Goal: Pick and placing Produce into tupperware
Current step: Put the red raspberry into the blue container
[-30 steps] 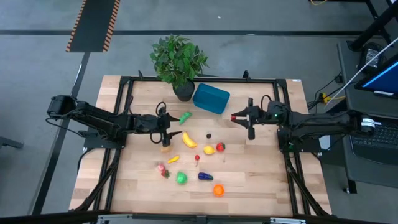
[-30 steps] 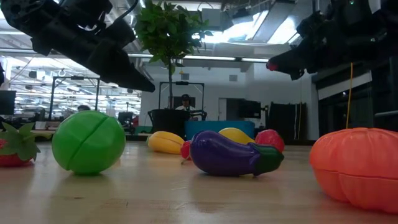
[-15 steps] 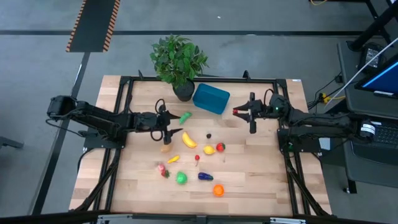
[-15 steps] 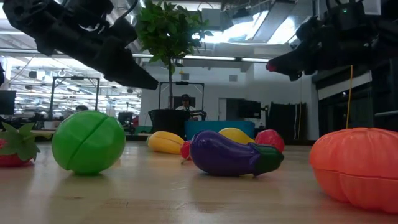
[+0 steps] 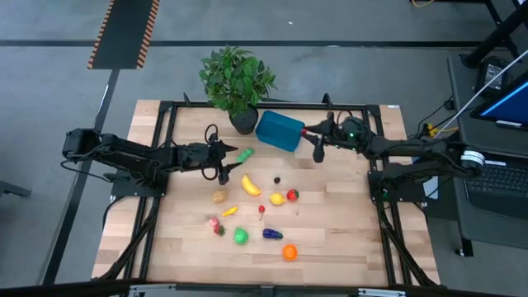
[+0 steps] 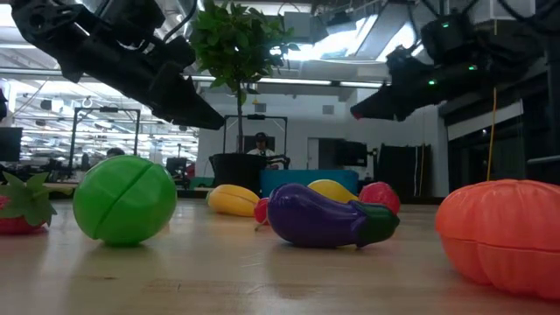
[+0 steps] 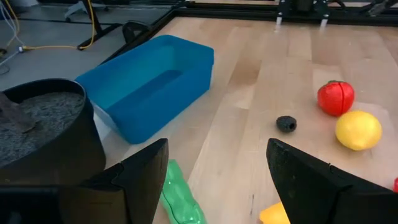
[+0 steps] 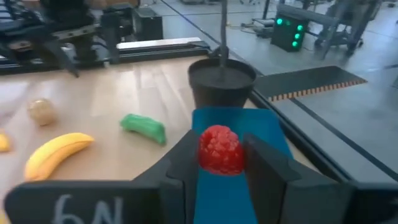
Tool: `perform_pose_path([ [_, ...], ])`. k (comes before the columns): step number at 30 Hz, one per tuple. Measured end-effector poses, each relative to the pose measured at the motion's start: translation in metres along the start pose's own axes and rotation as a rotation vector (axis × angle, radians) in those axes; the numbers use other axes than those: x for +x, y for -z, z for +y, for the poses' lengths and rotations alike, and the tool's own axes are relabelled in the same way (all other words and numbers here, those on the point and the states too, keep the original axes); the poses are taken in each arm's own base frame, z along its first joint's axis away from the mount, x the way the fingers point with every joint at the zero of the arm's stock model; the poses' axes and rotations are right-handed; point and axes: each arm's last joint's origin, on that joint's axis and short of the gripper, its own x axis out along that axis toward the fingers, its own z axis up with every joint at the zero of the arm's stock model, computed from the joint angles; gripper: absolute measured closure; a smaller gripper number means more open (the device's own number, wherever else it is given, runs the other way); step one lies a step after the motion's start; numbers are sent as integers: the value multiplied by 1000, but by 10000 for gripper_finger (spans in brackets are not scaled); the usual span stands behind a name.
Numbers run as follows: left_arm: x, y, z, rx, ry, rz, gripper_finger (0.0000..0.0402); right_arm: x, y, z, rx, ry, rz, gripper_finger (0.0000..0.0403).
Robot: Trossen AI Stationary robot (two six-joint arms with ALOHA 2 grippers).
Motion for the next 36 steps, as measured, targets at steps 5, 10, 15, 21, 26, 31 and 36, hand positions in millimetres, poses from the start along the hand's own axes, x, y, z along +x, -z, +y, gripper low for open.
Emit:
perform_pose_path([
  [5,0,0,0,0,0,1,137,17,-5,-5,13,103,16,298],
  [10,0,0,0,1,0,2,137,23,-3,-6,18,127,32,298],
  [15,0,0,0,27,0,3,137,26,-1,-6,17,126,35,298],
  [21,0,0,0,28,0,2,137,45,-14,-13,-26,39,128,297],
  [26,0,0,0,27,-1,2,137,65,-29,-32,-72,42,295,297],
  [31,0,0,0,27,-1,3,137,77,-41,-50,-58,10,459,297],
  [36,0,0,0,28,-1,3,137,86,-55,-64,-88,3,543,297],
])
